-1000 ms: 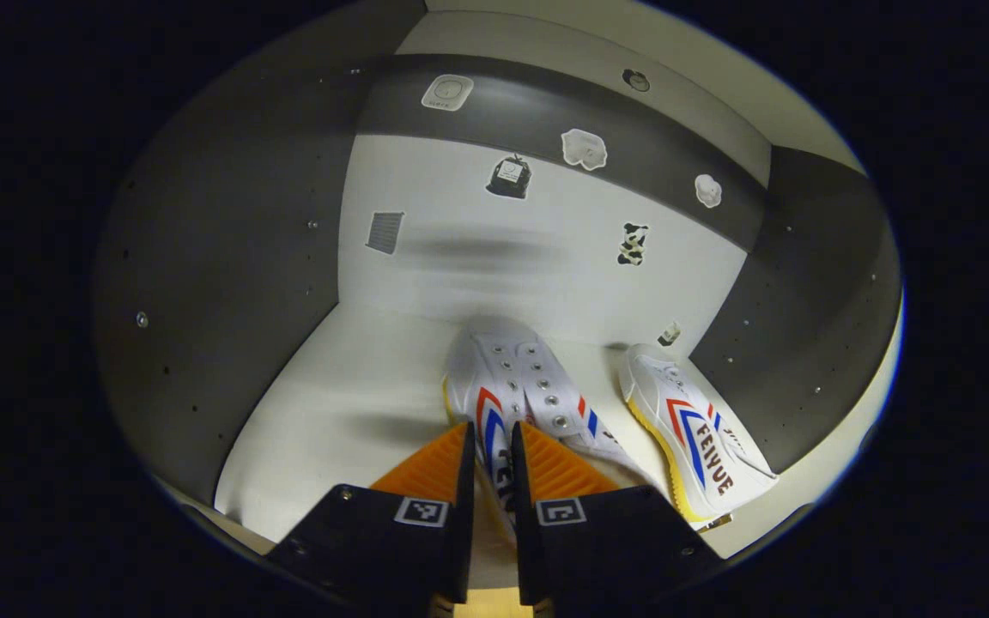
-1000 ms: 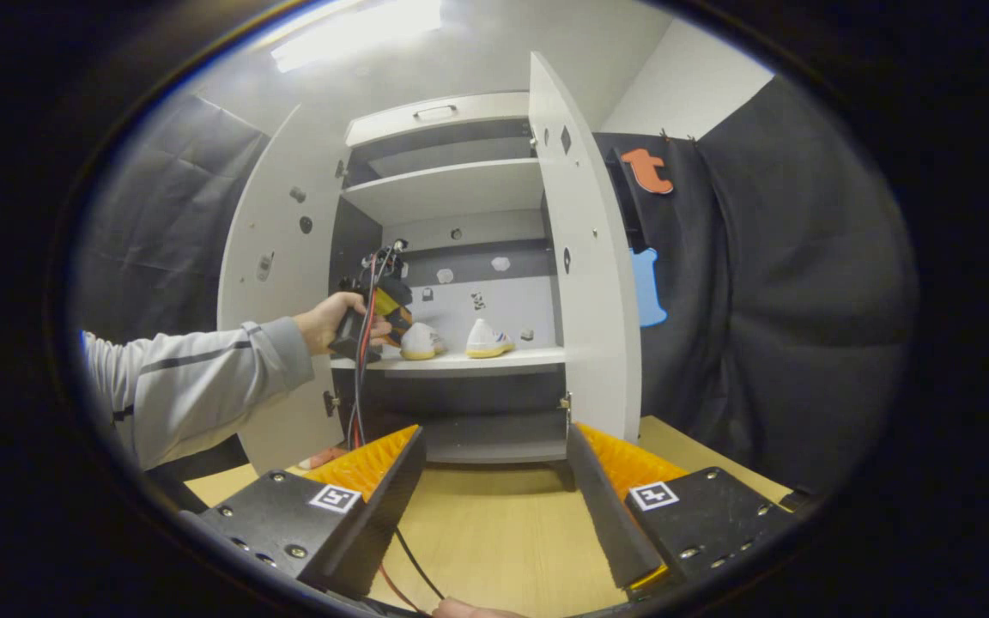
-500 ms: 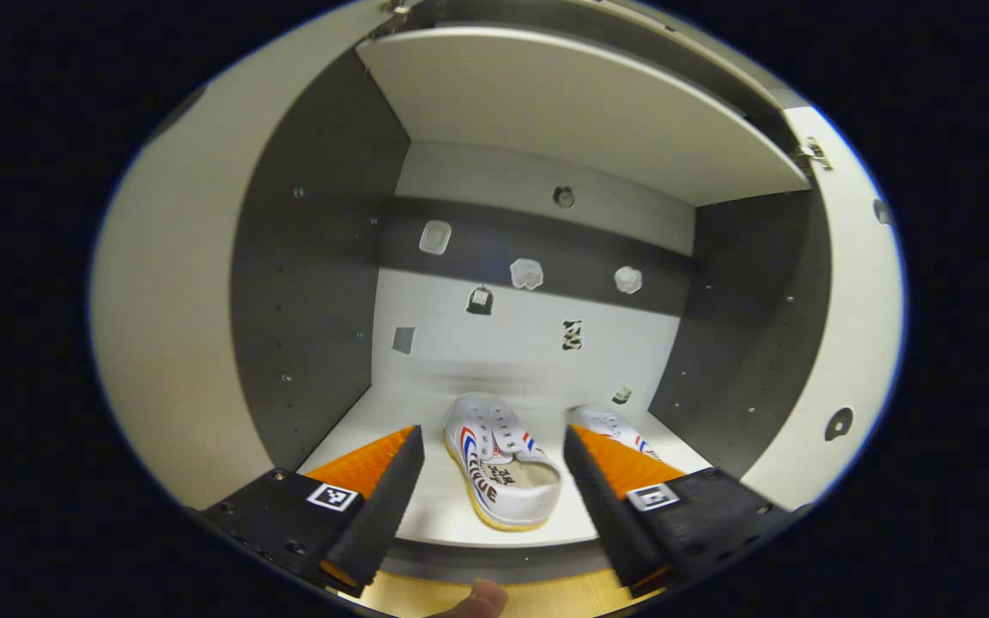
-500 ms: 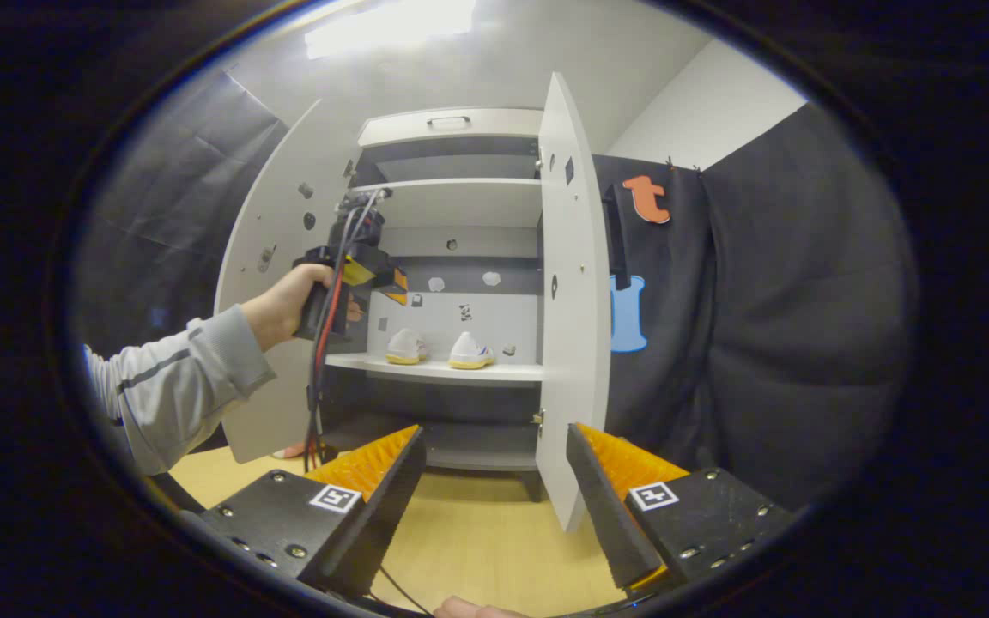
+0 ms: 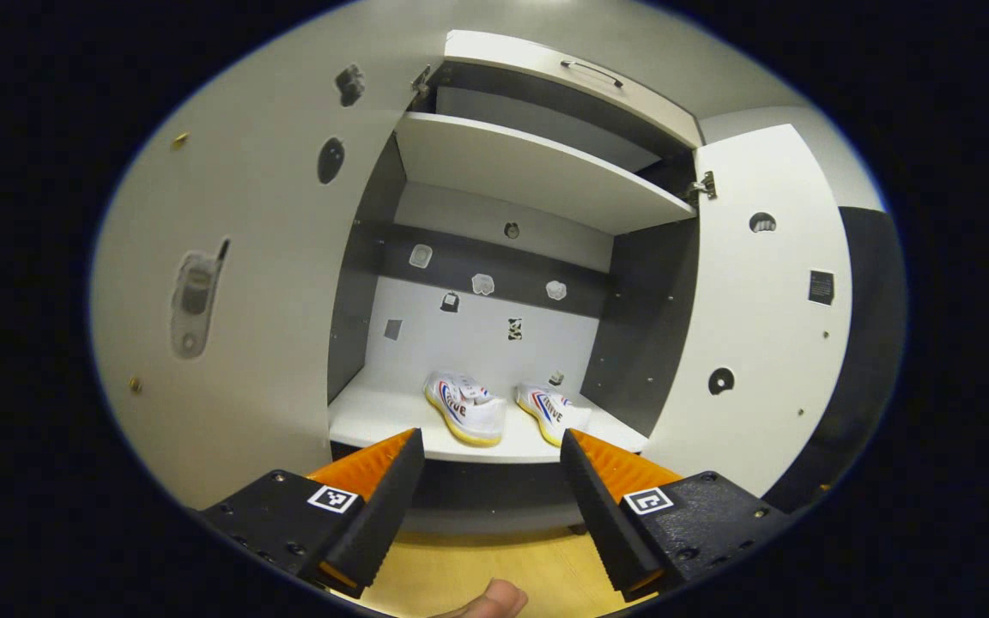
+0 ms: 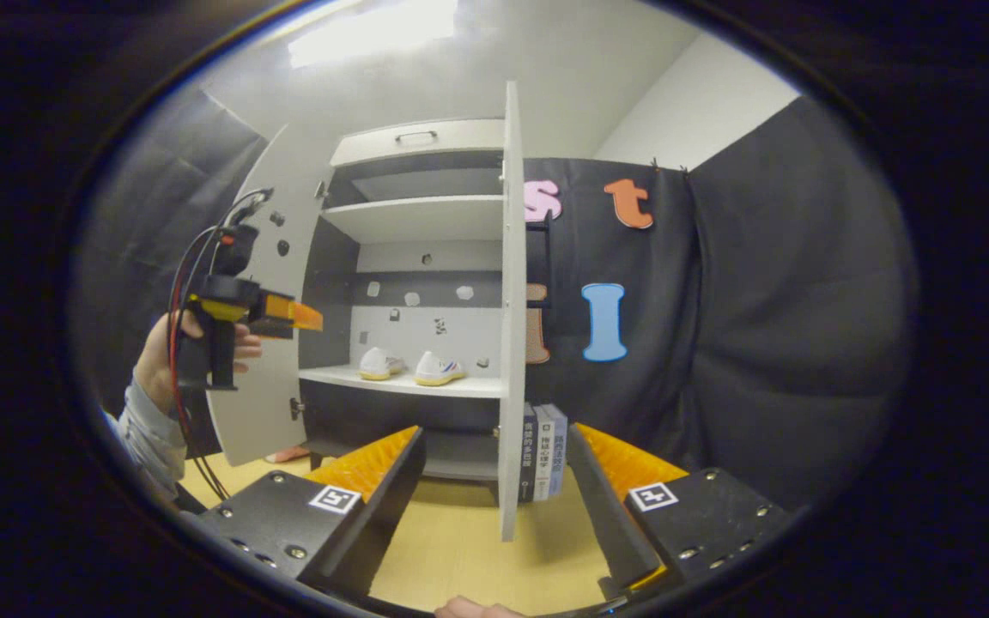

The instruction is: Grab one shoe with the right hand and put it into the shoe cabinet, grab the other shoe with the left hand and put it into the shoe cabinet; then close the right door with the right hand and the left door with the left hand.

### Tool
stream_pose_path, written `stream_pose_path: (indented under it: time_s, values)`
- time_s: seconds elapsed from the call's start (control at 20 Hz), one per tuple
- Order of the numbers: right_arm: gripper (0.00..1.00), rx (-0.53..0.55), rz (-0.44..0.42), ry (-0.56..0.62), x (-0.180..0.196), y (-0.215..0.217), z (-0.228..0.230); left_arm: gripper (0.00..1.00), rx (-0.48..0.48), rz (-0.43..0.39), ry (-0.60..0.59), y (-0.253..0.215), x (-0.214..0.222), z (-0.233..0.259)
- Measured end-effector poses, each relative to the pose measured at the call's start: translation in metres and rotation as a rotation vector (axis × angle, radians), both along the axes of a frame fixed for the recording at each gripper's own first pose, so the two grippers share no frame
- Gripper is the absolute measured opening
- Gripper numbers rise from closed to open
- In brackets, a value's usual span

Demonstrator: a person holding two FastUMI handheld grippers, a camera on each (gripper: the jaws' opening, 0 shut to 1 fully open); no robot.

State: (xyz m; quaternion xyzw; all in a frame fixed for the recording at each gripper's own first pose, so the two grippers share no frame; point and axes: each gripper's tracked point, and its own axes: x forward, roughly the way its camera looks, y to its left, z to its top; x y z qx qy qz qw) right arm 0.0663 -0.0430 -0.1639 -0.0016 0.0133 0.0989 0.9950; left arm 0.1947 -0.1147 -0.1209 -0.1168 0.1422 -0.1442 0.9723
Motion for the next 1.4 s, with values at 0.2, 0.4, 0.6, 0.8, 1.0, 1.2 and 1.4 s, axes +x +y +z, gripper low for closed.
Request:
stream_pose_path:
  time_s: [0.2,0.4,0.6,0.8,1.0,1.2,1.4]
  values:
    - [0.98,-0.028,-0.096,0.016,0.028,-0.066,0.016,0.96,0.032,-0.055,-0.021,0.017,-0.052,-0.022]
    - [0.98,-0.034,-0.165,0.049,0.061,-0.124,0.021,0.96,0.044,-0.053,-0.078,0.032,-0.087,-0.032]
    - [0.98,-0.021,-0.182,0.038,0.073,-0.152,0.090,0.97,0.131,-0.034,-0.097,0.044,-0.105,-0.048]
    - [0.98,-0.026,-0.186,0.028,0.118,-0.155,0.118,0.96,0.137,-0.017,-0.162,0.056,-0.125,-0.044]
    - [1.00,-0.014,-0.148,0.024,0.132,-0.128,0.135,0.96,0.143,0.012,-0.216,0.080,-0.144,-0.034]
    - [0.98,-0.117,-0.108,0.002,0.139,-0.094,0.142,0.96,0.127,0.025,-0.181,0.111,-0.163,-0.058]
    - [1.00,-0.168,-0.080,0.014,0.151,-0.059,0.135,0.96,0.151,0.075,-0.147,0.147,-0.174,-0.074]
